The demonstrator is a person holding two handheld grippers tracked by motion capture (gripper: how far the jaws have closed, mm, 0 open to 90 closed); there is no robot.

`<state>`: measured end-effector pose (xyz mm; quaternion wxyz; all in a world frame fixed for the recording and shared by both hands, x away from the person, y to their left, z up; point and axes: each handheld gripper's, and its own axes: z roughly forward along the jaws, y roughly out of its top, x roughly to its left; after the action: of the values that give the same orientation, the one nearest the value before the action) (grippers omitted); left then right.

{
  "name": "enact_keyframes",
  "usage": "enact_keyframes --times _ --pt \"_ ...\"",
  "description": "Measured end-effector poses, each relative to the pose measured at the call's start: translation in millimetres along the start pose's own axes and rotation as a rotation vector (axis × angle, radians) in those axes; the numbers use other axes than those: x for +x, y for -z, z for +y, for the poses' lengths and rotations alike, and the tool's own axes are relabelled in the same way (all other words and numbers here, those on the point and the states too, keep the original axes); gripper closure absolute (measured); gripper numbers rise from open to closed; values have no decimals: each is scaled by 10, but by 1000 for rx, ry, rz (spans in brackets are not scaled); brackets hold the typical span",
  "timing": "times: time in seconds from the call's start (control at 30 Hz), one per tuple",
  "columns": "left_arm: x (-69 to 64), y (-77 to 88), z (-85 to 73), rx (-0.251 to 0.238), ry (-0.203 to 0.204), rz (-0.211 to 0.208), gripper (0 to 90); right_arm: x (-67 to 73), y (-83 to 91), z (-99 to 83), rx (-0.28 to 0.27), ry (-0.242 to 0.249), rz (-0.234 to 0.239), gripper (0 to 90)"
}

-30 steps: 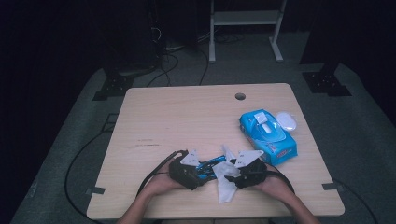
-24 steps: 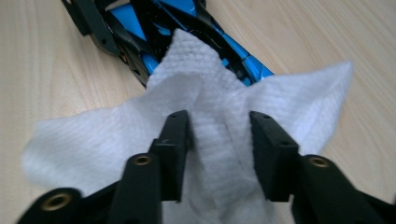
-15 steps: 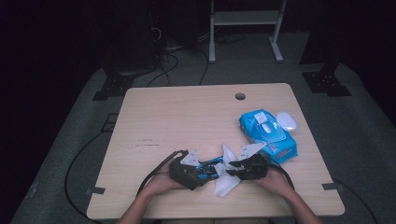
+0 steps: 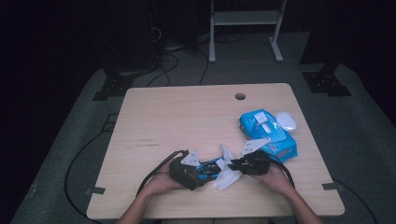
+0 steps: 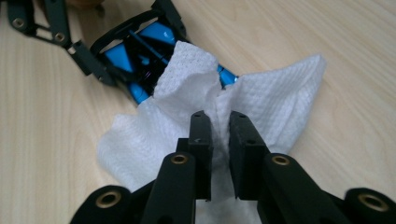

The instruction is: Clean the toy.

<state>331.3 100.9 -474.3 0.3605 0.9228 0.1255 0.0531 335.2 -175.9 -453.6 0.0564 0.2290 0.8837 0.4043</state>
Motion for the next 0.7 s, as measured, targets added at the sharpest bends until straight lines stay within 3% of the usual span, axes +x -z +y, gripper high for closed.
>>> enact_keyframes --times 0.1,0.23,0.33,0.4,0.5,0.6,0.7 --pt "-1 0 -1 -1 1 0 236 1 -67 68 15 17 -59 839" --pt "1 1 0 1 -1 -1 236 -33 -156 124 36 20 -186 847" --pt "1 2 -3 -1 0 -1 236 -51 -196 163 -14 -22 -153 846" --pt "1 2 0 2 -1 0 236 5 -254 221 -34 -9 -125 846" --pt "0 8 -2 5 1 1 236 73 -333 269 -17 37 -137 845" --pt "-3 6 0 5 3 3 237 22 -270 222 -17 19 -138 847" --pt "-3 4 -1 4 4 2 237 -38 -162 68 26 8 -184 847"
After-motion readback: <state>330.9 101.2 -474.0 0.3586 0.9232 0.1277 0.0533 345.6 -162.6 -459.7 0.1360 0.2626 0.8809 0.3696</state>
